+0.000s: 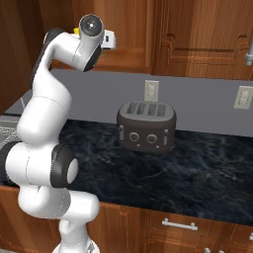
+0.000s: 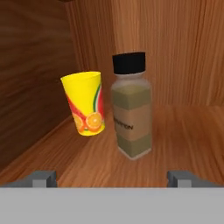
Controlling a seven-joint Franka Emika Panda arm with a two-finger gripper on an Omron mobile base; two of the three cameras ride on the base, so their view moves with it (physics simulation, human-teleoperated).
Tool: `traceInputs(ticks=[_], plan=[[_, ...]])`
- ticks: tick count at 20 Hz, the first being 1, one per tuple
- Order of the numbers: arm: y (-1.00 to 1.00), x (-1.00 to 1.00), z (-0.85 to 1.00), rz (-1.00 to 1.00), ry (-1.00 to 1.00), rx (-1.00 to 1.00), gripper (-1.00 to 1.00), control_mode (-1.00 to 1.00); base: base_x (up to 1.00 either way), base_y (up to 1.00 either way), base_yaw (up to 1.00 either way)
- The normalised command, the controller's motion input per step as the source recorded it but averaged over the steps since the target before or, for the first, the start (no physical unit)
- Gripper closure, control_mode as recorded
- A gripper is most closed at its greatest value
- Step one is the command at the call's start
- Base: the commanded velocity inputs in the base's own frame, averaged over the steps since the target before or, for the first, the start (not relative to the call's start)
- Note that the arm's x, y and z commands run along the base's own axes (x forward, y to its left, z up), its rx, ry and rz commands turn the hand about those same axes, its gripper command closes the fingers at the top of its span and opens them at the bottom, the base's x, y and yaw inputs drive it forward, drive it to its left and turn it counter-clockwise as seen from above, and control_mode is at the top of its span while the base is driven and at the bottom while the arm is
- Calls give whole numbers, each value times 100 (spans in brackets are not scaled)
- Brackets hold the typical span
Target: Take the cinnamon bottle from the cabinet and place it on the dining table, next to the plate with the cupcake. Then take the chocolate from the dining counter and place it on the cupcake plate.
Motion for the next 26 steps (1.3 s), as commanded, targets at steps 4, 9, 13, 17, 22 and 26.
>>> traceInputs(ticks=[4, 9, 13, 17, 22, 26], plan=[[-3, 43, -7, 1, 0, 4, -100, -100, 0, 0, 0], [0, 45, -7, 0, 0, 0, -100, -100, 0, 0, 0], [2, 44, -5, 0, 0, -1, -100, -100, 0, 0, 0], [0, 37, 0, 1, 0, 0, -100, -100, 0, 0, 0], [1, 28, 0, 3, 5, 0, -100, -100, 0, 0, 0], [5, 7, 0, 5, 3, -2, -100, -100, 0, 0, 0]])
